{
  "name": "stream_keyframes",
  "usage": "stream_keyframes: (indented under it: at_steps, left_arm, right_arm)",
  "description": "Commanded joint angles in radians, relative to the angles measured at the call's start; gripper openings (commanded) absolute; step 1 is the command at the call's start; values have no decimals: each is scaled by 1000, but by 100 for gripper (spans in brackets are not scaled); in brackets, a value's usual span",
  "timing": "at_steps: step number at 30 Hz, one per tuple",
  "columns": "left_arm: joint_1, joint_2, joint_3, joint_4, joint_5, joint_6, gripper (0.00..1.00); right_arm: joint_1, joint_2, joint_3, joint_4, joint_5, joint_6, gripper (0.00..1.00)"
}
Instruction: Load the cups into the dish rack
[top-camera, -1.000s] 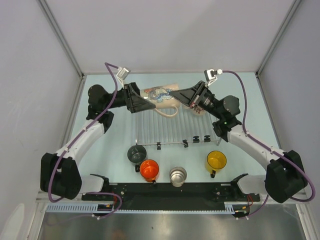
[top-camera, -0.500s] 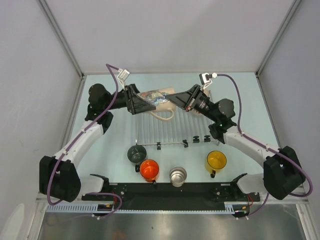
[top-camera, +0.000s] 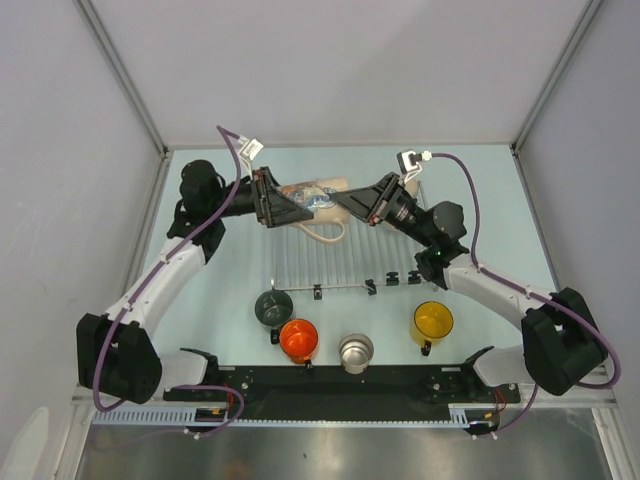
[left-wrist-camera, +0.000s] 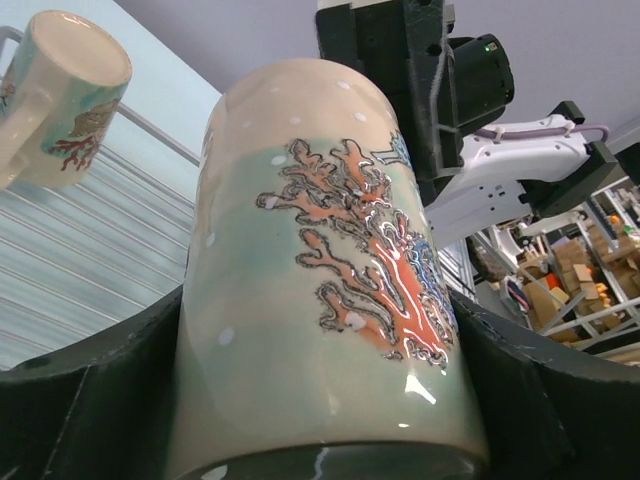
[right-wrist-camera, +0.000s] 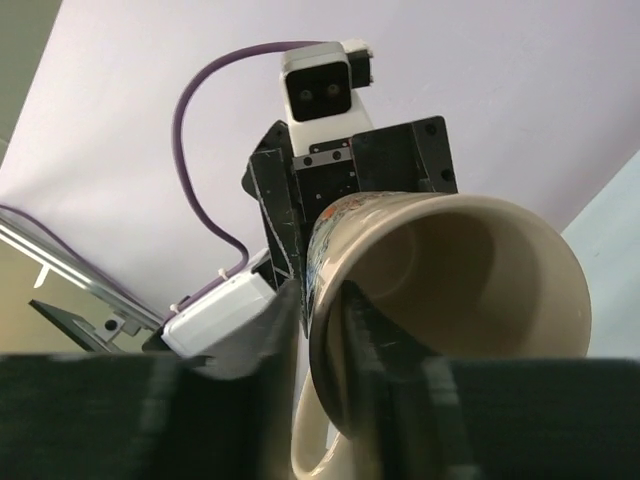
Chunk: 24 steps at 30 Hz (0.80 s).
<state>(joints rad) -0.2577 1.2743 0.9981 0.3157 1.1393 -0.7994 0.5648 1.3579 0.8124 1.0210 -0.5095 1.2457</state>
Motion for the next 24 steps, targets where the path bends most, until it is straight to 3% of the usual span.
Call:
stream_keyframes:
  at_steps: [1,2,3,7,11,16,17,24]
  left_arm:
    - [-5,-56,88,8,-3,127,1]
    - [-5,-64,99,-21,-3,143,1]
    - [-5,-67,105,-36,-4,169,1]
    - [-5,-79,140,-157,-36,290,1]
    - [-6,-67,212,-382,-104,457,1]
    - [-76,28,353,-660,-349,771,1]
    - [-96,49,411,-734,-453,845,1]
    - [-210,342,696,-981,-682,1023,1]
  right_arm:
    - [-23,-68,-12,-39,0,-14,40]
    - [-31,-80,-13,-79,-1,-22,56]
    - [-46,-92,-16,-99,-1,-34,61]
    - [-104,-152,-38,-157,-12,-46,73]
    - [-163,-235,-22,-347,-23,-103,82]
    - [-223,-347,16,-631,55,-257,83]
    - [-232,-370,16,-694,78,-273,83]
    - [-304,-506,10,-841,121,-302,81]
